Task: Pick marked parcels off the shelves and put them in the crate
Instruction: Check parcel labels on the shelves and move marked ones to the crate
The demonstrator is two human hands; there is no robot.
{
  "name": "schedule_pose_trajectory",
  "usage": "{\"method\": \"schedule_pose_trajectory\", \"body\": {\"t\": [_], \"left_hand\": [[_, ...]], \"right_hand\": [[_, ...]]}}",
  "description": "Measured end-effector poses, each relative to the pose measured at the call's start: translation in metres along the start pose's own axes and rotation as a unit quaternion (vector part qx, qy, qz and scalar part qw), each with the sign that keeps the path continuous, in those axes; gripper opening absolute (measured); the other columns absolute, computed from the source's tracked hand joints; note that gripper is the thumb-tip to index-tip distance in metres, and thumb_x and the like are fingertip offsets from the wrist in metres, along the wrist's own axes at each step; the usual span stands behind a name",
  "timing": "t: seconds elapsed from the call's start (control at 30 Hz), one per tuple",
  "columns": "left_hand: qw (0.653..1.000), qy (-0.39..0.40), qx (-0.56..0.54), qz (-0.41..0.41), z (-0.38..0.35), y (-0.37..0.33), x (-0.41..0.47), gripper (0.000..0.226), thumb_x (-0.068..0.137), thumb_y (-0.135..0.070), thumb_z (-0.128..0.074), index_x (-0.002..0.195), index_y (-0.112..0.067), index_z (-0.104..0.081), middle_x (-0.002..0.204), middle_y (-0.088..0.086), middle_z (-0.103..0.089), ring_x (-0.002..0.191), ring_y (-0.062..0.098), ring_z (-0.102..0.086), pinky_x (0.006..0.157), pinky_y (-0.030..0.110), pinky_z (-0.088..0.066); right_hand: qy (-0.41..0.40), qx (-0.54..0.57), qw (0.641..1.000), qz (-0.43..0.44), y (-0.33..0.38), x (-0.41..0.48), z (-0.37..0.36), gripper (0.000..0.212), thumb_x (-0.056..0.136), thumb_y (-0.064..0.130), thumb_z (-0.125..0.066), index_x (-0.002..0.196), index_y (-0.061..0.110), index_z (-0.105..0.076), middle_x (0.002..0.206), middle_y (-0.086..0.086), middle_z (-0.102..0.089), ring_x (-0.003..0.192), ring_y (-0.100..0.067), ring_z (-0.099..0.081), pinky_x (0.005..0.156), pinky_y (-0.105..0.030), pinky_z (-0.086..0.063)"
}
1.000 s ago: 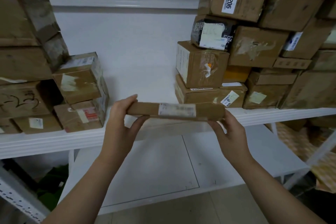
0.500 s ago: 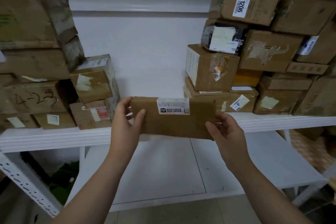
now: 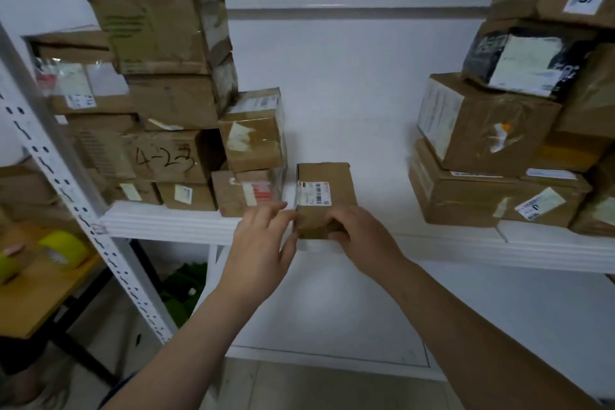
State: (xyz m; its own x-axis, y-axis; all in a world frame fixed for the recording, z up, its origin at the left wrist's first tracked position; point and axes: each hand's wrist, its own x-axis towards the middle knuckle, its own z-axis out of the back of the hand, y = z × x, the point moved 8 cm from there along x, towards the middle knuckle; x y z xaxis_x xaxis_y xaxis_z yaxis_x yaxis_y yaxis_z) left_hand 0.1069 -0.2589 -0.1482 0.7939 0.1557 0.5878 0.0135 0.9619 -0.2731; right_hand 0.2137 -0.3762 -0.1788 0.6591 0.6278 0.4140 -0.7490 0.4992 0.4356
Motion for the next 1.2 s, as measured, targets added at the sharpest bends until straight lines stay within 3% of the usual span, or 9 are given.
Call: {"method": "schedule_pose_trajectory", "body": {"t": [0.27, 0.4, 0.6, 0.67, 0.77, 0.83, 1.0, 1.13, 1.2], "left_hand": [[0.999, 0.018, 0.01, -0.032, -0.009, 0.01, 0.016, 0.026, 0.082, -0.011, -0.066, 0.108, -0.012, -0.065, 0.106, 0.006, -0.063, 0.097, 0.026, -0.057, 0.082, 0.037, -0.046], [0.999, 0.025, -0.016, -0.026, -0.011, 0.019, 0.017, 0.027, 0.083, -0.012, -0.065, 0.109, -0.014, -0.064, 0.107, 0.003, -0.063, 0.099, 0.022, -0.056, 0.085, 0.033, -0.044], [0.996, 0.018, -0.05, -0.076, -0.006, 0.009, 0.023, 0.027, 0.084, -0.012, -0.06, 0.11, -0.014, -0.064, 0.106, 0.003, -0.065, 0.096, 0.022, -0.058, 0.083, 0.034, -0.047], [0.993, 0.004, -0.057, -0.104, -0.001, -0.001, 0.029, 0.025, 0.083, -0.015, -0.055, 0.106, -0.011, -0.065, 0.102, 0.005, -0.065, 0.091, 0.024, -0.06, 0.078, 0.036, -0.049], [0.988, -0.02, -0.048, -0.142, 0.007, -0.019, 0.039, 0.019, 0.082, -0.009, -0.061, 0.099, -0.004, -0.066, 0.096, 0.011, -0.066, 0.085, 0.028, -0.062, 0.072, 0.037, -0.05], [0.982, -0.019, -0.039, -0.185, 0.005, -0.035, 0.045, 0.022, 0.086, -0.015, -0.051, 0.1, -0.004, -0.065, 0.095, 0.011, -0.065, 0.085, 0.028, -0.061, 0.073, 0.037, -0.05], [0.976, 0.008, -0.027, -0.218, -0.013, -0.06, 0.068, 0.032, 0.087, -0.025, -0.047, 0.108, -0.009, -0.064, 0.104, 0.009, -0.063, 0.095, 0.026, -0.057, 0.08, 0.036, -0.045], [0.974, 0.012, -0.024, -0.224, -0.016, -0.097, 0.101, 0.025, 0.08, -0.021, -0.071, 0.103, -0.012, -0.068, 0.109, 0.011, -0.064, 0.099, 0.033, -0.06, 0.08, 0.042, -0.05], [0.971, 0.004, -0.031, -0.239, -0.009, -0.125, 0.12, 0.025, 0.081, -0.021, -0.07, 0.104, -0.012, -0.068, 0.112, 0.012, -0.064, 0.101, 0.034, -0.06, 0.08, 0.042, -0.05]], "right_hand": [[-0.019, 0.109, 0.992, 0.053, 0.008, 0.027, -0.019, 0.021, 0.09, 0.004, -0.055, 0.108, 0.009, -0.066, 0.113, -0.004, -0.065, 0.103, -0.018, -0.055, 0.088, -0.025, -0.043], [-0.027, 0.128, 0.99, 0.047, 0.009, 0.029, -0.02, 0.023, 0.09, 0.004, -0.053, 0.109, 0.01, -0.064, 0.118, -0.004, -0.063, 0.11, -0.02, -0.055, 0.095, -0.035, -0.047], [0.005, 0.015, 1.0, -0.004, 0.007, 0.024, -0.014, 0.037, 0.094, 0.025, -0.057, 0.129, 0.014, -0.056, 0.143, -0.008, -0.046, 0.138, -0.027, -0.031, 0.117, -0.044, -0.019], [-0.027, -0.025, 0.999, -0.008, 0.009, 0.02, 0.003, 0.036, 0.094, 0.025, -0.056, 0.128, 0.011, -0.057, 0.141, -0.013, -0.048, 0.136, -0.032, -0.035, 0.115, -0.044, -0.018], [-0.096, -0.096, 0.991, -0.007, 0.009, 0.011, 0.034, 0.031, 0.087, 0.016, -0.06, 0.117, 0.009, -0.063, 0.128, -0.015, -0.058, 0.118, -0.035, -0.053, 0.103, -0.044, -0.035], [-0.154, -0.149, 0.976, -0.031, 0.005, 0.003, 0.059, 0.028, 0.083, 0.019, -0.058, 0.109, 0.012, -0.067, 0.12, -0.012, -0.062, 0.108, -0.033, -0.059, 0.092, -0.048, -0.042], [-0.237, -0.241, 0.938, -0.079, -0.007, -0.022, 0.116, 0.026, 0.081, 0.021, -0.058, 0.105, 0.015, -0.067, 0.113, -0.007, -0.064, 0.098, -0.031, -0.06, 0.084, -0.042, -0.04], [-0.299, -0.267, 0.909, -0.114, -0.015, -0.036, 0.183, 0.025, 0.082, 0.02, -0.059, 0.105, 0.015, -0.066, 0.111, -0.007, -0.062, 0.098, -0.029, -0.059, 0.081, -0.038, -0.033], [-0.322, -0.27, 0.899, -0.122, -0.019, -0.042, 0.218, 0.025, 0.084, 0.019, -0.061, 0.109, 0.015, -0.065, 0.114, -0.007, -0.058, 0.102, -0.028, -0.056, 0.083, -0.035, -0.029]]}}
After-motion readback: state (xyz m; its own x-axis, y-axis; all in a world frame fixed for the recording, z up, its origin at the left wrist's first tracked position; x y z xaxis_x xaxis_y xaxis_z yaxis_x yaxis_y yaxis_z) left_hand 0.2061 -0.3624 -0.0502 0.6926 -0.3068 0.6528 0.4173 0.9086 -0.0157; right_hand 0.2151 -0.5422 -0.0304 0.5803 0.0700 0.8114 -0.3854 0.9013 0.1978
